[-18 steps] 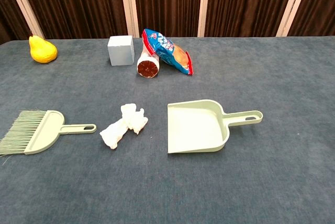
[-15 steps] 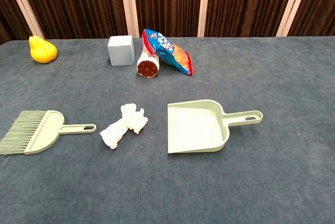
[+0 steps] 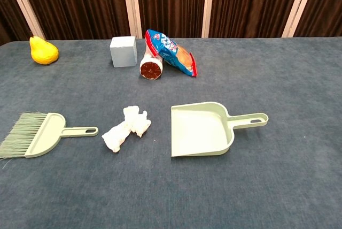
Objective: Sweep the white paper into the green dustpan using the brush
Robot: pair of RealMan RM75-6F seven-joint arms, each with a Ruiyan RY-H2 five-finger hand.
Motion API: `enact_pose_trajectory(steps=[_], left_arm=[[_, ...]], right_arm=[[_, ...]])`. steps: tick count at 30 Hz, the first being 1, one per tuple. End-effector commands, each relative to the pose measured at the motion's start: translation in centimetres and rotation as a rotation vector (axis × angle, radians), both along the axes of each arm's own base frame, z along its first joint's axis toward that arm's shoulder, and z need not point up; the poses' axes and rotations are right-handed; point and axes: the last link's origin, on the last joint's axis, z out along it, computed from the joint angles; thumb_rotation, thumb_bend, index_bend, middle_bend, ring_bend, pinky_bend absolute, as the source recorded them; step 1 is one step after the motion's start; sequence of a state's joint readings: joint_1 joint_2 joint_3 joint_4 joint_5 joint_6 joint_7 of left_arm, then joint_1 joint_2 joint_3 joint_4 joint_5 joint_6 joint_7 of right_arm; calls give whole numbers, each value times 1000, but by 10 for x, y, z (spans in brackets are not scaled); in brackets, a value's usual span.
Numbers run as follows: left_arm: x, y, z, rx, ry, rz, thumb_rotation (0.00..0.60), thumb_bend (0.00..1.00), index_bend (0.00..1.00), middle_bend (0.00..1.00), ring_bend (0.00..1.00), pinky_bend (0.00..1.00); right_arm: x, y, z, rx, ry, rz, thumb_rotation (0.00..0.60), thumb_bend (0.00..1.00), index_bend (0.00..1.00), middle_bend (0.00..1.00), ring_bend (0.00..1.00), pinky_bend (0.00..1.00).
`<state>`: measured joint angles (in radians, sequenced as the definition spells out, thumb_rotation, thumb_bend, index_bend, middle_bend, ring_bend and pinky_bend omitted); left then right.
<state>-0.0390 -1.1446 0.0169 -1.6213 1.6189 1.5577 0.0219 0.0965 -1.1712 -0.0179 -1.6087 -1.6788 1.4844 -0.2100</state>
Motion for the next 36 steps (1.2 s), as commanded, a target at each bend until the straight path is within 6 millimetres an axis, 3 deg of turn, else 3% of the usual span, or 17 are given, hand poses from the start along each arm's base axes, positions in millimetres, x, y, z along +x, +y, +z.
enact_pose_trajectory(steps=[1, 5, 7, 8, 12, 17, 20, 26, 36], left_arm=[[0, -1, 0, 4, -1, 4, 600, 10, 0, 0, 0, 43], [0, 0, 1, 9, -1, 4, 600, 10, 0, 0, 0, 43], [0, 0, 0, 5, 8, 3, 600, 10, 0, 0, 0, 43], [-1, -1, 0, 3, 9, 5, 600, 10, 0, 0, 0, 43], [0, 0, 1, 7, 2, 5, 600, 10, 0, 0, 0, 43], [1, 0, 0, 2, 0, 4, 600, 10, 0, 0, 0, 43], [1, 0, 0, -3, -2, 6, 600, 10, 0, 0, 0, 43], [1, 1, -1, -12, -3, 13, 600, 10, 0, 0, 0, 43], [0, 3, -1, -26, -11, 25, 600, 10, 0, 0, 0, 43]], right_arm=[[2, -2, 0, 2, -8, -3, 600, 395, 0, 0, 0, 0], [8, -8, -3, 0, -14, -3, 600, 395, 0, 1, 13, 25], [12, -15, -5, 3, -21, -13, 600, 395, 0, 50, 98, 156], [15, -19, -5, 0, -23, -13, 600, 395, 0, 129, 193, 282], [32, -46, -16, -17, -32, -18, 600, 395, 0, 496, 547, 632], [43, -75, -33, 12, -7, -34, 600, 395, 50, 749, 776, 813], [52, -90, -49, 34, 1, -38, 600, 396, 108, 819, 837, 854], [67, -107, -76, 65, 13, -46, 600, 396, 158, 855, 869, 874], [91, -110, -120, 135, 19, -48, 600, 396, 312, 855, 870, 874]])
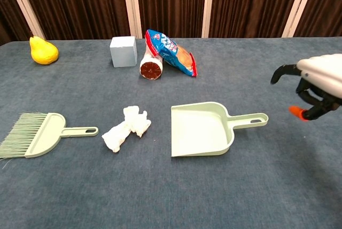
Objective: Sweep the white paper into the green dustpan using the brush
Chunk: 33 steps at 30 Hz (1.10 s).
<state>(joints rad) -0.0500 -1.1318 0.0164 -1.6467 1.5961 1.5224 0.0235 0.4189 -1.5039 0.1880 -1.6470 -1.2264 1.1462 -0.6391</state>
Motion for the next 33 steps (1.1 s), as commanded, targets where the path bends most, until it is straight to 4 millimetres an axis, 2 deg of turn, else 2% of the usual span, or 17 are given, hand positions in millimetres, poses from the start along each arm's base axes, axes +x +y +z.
enact_pose_trajectory(steps=[1, 5, 7, 12, 18, 21, 28, 33], left_arm=[[0, 0, 0, -3, -5, 3, 600, 10, 0, 0, 0, 43], [-1, 1, 1, -8, -16, 10, 600, 10, 0, 0, 0, 43], [-2, 2, 1, -10, -19, 13, 600, 10, 0, 0, 0, 43], [-2, 2, 3, -13, -24, 17, 600, 10, 0, 0, 0, 43], [-3, 2, 3, -14, -25, 18, 600, 10, 0, 0, 0, 43], [-3, 2, 3, -14, -25, 20, 600, 10, 0, 0, 0, 43], [-2, 2, 3, -13, -25, 21, 600, 10, 0, 0, 0, 43], [-2, 2, 2, -12, -25, 21, 600, 10, 0, 0, 0, 46]], right_arm=[[6, 1, -14, 24, 9, 2, 600, 396, 313, 855, 870, 874], [10, 3, -28, 44, 10, -1, 600, 396, 313, 856, 870, 874], [16, 3, -44, 62, 8, -1, 600, 396, 313, 856, 870, 874], [18, 0, -57, 58, 7, -19, 600, 396, 314, 856, 870, 874], [17, -1, -64, 59, 9, -34, 600, 396, 384, 855, 870, 874], [18, 0, -66, 60, 5, -33, 600, 399, 453, 855, 870, 874], [23, -2, -66, 54, -6, -26, 600, 458, 572, 855, 870, 874], [25, -4, -65, 50, -2, -15, 600, 472, 603, 856, 870, 874]])
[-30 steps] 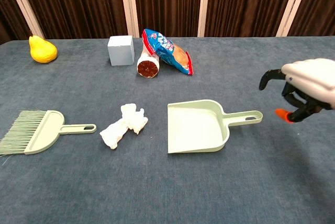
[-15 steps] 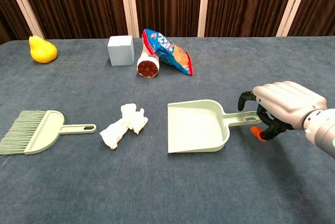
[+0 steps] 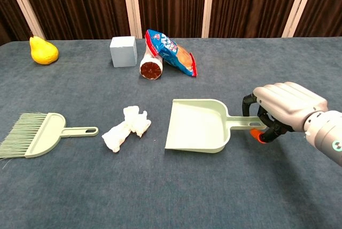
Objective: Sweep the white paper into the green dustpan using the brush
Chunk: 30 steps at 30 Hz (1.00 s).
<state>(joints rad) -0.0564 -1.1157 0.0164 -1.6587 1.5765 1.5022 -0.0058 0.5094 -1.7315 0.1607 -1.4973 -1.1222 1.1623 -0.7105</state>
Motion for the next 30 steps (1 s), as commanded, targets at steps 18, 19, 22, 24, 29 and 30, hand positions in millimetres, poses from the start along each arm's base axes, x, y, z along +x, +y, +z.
enact_pose_trajectory(steps=[18, 19, 22, 24, 29, 30], left_arm=[[45, 93, -18, -18, -12, 12, 600, 256, 286, 794, 882, 948], [49, 99, -21, -29, -12, 20, 600, 263, 340, 864, 946, 990], [61, 116, -35, -70, -5, 46, 600, 271, 412, 964, 1000, 1000], [69, 123, -47, -106, -1, 68, 600, 277, 438, 991, 1000, 1000], [84, 134, -79, -185, 29, 121, 600, 304, 478, 1000, 1000, 1000], [87, 135, -86, -200, 36, 131, 600, 304, 478, 1000, 1000, 1000]], right_arm=[[5, 1, 15, -19, 18, 41, 600, 474, 613, 856, 870, 874], [5, 2, 15, -19, 18, 40, 600, 474, 613, 856, 871, 874], [6, 3, 15, -18, 21, 38, 600, 474, 613, 856, 870, 874], [6, 4, 15, -17, 21, 35, 600, 474, 613, 856, 871, 874], [2, 7, 10, -9, 26, 28, 600, 474, 613, 856, 870, 874], [1, 7, 10, -10, 26, 29, 600, 474, 613, 856, 870, 874]])
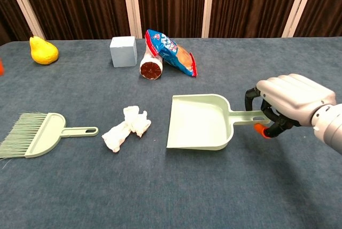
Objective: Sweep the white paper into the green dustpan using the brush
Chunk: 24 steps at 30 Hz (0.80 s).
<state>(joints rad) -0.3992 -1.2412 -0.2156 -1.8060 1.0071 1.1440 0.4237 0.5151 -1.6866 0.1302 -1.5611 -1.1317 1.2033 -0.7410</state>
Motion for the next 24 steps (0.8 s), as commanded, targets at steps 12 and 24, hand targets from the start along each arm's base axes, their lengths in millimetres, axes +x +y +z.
enact_pose_trajectory(steps=[12, 24], left_arm=[[45, 19, -83, -151, -4, 101, 600, 375, 456, 1000, 1000, 1000], [47, 19, -109, -174, 2, 156, 600, 389, 452, 1000, 1000, 1000]], right_arm=[[-2, -5, 2, -3, -6, -16, 600, 475, 613, 856, 871, 874], [-4, -5, 5, -6, -7, -23, 600, 475, 613, 856, 871, 874]])
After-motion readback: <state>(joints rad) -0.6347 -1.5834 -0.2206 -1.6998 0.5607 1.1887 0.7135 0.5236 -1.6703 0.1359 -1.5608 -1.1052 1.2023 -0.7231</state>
